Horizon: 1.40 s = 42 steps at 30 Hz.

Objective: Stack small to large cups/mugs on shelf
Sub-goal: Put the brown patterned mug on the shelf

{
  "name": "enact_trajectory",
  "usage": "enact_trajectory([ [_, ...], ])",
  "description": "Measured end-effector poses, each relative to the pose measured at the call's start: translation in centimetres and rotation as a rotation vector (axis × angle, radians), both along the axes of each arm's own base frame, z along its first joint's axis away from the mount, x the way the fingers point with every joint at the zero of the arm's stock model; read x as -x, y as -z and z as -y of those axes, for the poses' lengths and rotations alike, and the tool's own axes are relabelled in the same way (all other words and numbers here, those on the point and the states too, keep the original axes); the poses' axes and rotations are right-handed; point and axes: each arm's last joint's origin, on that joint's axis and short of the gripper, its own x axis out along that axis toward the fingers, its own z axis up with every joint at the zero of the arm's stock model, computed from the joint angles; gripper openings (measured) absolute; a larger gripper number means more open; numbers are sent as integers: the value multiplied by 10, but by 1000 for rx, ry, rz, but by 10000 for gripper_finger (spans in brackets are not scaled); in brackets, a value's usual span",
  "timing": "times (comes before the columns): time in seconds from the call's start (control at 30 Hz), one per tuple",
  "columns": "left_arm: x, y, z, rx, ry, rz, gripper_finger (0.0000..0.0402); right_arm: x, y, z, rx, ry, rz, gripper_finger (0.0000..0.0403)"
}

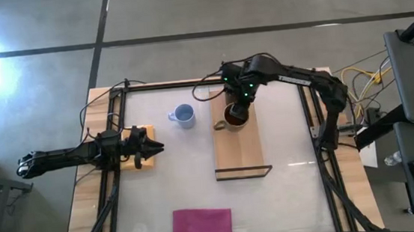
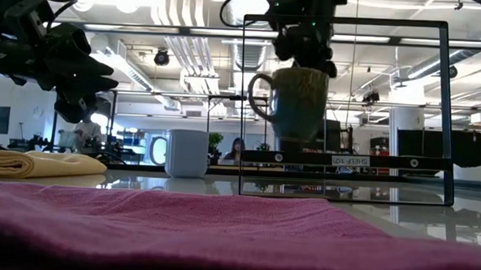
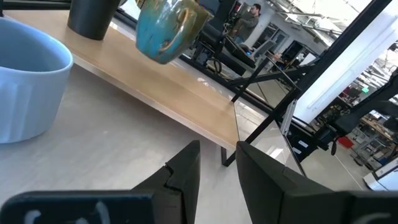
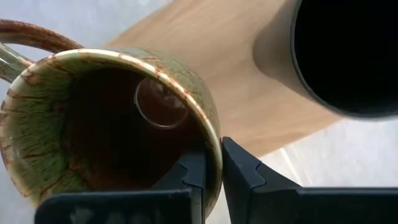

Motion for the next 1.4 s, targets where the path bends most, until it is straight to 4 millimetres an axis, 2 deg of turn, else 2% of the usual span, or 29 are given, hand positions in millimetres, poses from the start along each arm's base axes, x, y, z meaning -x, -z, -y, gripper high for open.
enact_trajectory([
  [0.17, 0, 0, 0, 0, 0, 2, 89, -3, 11, 8, -15, 28, -34, 20],
  [0.43, 0, 0, 0, 0, 0, 2, 89, 7, 4, 14, -13, 85, -26, 20],
  [0.73, 0, 0, 0, 0, 0, 2, 89, 9, 15, 12, -64, 97, -67, 22],
  [1.03, 0, 0, 0, 0, 0, 2, 89, 8, 15, 11, -67, 123, -63, 29],
  [1.4, 0, 0, 0, 0, 0, 2, 89, 9, 14, 12, -45, 142, -69, 108],
])
